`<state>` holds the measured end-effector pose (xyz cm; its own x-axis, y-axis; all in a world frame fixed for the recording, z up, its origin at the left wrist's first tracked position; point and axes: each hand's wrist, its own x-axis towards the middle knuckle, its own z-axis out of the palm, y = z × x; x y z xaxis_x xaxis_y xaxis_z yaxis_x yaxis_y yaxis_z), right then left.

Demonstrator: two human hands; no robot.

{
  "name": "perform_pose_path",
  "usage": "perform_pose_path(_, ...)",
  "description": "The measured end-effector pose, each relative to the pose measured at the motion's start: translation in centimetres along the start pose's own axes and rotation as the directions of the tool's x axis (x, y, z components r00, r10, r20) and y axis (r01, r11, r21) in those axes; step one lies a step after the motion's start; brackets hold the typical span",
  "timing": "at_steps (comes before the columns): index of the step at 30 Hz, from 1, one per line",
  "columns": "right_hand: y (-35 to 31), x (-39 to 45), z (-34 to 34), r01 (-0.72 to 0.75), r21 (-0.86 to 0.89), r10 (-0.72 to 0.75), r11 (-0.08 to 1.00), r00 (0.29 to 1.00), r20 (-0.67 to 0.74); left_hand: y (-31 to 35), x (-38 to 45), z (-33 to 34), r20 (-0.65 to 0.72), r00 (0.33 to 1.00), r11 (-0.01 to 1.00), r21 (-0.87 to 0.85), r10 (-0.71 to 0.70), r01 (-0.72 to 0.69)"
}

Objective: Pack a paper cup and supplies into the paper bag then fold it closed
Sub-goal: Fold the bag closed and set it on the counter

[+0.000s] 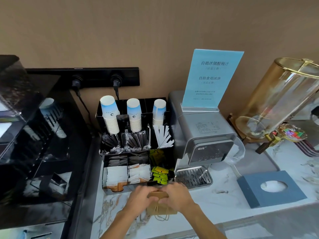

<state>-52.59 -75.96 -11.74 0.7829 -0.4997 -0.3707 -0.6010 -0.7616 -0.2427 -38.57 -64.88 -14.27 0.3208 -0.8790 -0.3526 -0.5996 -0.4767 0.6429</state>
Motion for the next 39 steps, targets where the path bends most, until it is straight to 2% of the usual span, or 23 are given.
perform_pose_path(4,0.2,0.1,0.5,0.0,-0.066,-0.002,0.998,1.0,-0.022,0.1,0.2,0.4,-0.04,0.999,0.997,0.073,0.026,-0.023)
perform_pose_path(7,0.6,0.2,0.6,-0.014,-0.022,0.013,1.0,0.999,-0.049,0.0,0.1,0.7,-0.069,0.997,0.996,0.084,0.019,-0.013)
perform_pose_path(10,1.4,-0.1,0.5,-0.08,0.179,0.09,0.981,0.995,-0.047,-0.6,0.0,0.7,-0.079,0.997,1.0,0.007,-0.003,0.003)
perform_pose_path(15,3.8,-0.5,1.3,-0.227,0.519,0.267,0.824,0.964,-0.004,-1.0,-0.2,1.0,-0.101,0.992,0.994,-0.092,-0.069,0.06)
perform_pose_path(22,5.0,-1.1,4.1,-0.222,0.747,0.371,0.626,0.928,-0.035,-2.6,0.7,2.0,-0.074,0.985,0.963,-0.233,-0.158,0.137)
perform_pose_path(25,5.1,-1.2,5.1,-0.241,0.78,0.433,0.577,0.9,-0.042,-3.2,0.9,2.1,-0.036,0.983,0.953,-0.256,-0.178,0.163)
perform_pose_path(29,4.9,-1.2,5.7,-0.256,0.773,0.466,0.58,0.883,-0.058,-2.5,0.2,1.8,-0.131,0.976,0.953,-0.272,-0.171,0.131)
perform_pose_path(32,4.4,-2.3,4.8,-0.219,0.761,0.476,0.611,0.87,-0.132,-1.7,-0.3,1.1,-0.154,0.978,0.953,-0.287,-0.143,0.095)
perform_pose_path(36,3.4,-4.7,2.9,-0.159,0.799,0.516,0.579,0.831,-0.209,0.1,-1.2,-0.6,-0.196,0.978,0.945,-0.327,-0.073,0.005)
perform_pose_path(39,3.5,-6.7,2.1,-0.113,0.832,0.559,0.543,0.788,-0.258,2.7,-1.9,-2.2,-0.163,0.986,0.942,-0.334,-0.032,-0.025)
